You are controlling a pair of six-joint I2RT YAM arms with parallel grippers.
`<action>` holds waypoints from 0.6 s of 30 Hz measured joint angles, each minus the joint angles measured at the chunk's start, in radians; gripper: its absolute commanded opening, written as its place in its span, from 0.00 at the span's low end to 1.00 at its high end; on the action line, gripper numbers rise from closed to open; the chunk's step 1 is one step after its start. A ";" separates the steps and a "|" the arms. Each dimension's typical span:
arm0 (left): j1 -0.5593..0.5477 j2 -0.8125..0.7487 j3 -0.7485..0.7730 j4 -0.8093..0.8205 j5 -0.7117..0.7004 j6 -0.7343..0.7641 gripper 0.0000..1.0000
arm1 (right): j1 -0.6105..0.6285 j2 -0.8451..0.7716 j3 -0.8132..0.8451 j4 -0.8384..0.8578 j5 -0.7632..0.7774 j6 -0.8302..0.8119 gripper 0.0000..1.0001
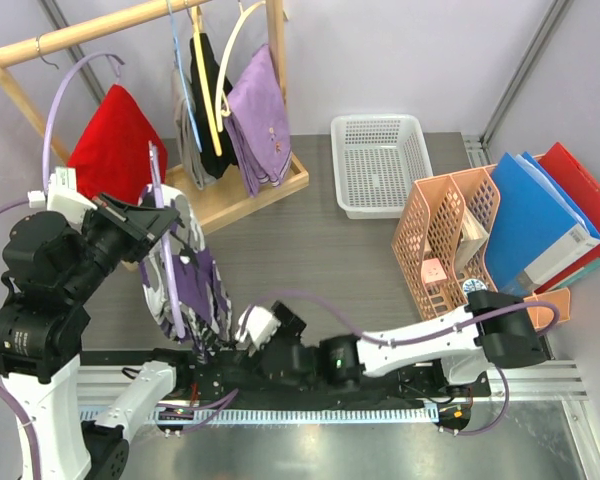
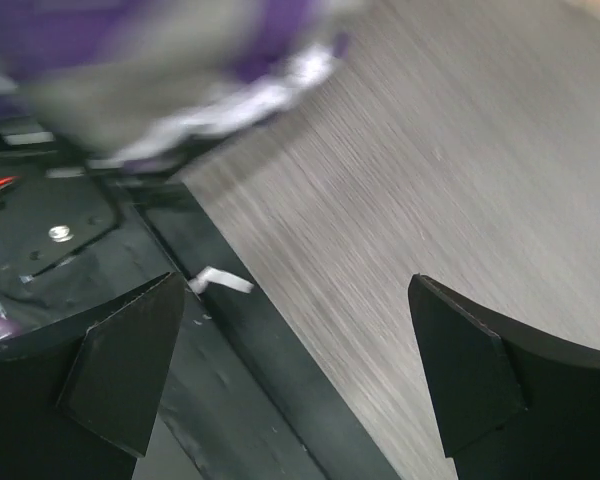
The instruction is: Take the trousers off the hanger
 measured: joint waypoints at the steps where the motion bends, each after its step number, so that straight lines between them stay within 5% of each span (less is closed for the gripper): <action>1: 0.000 -0.001 -0.001 -0.009 -0.025 0.002 0.00 | 0.040 0.022 0.000 0.040 0.050 -0.038 1.00; 6: 0.000 -0.051 -0.075 -0.009 -0.198 -0.035 0.00 | 0.179 0.032 -0.014 0.332 0.197 -0.256 1.00; 11: 0.000 -0.089 -0.121 -0.011 -0.283 -0.072 0.00 | 0.181 0.024 0.012 0.491 0.205 -0.381 1.00; 18: 0.000 -0.080 -0.117 -0.005 -0.295 -0.103 0.00 | 0.016 -0.005 0.165 0.428 -0.082 -0.302 0.96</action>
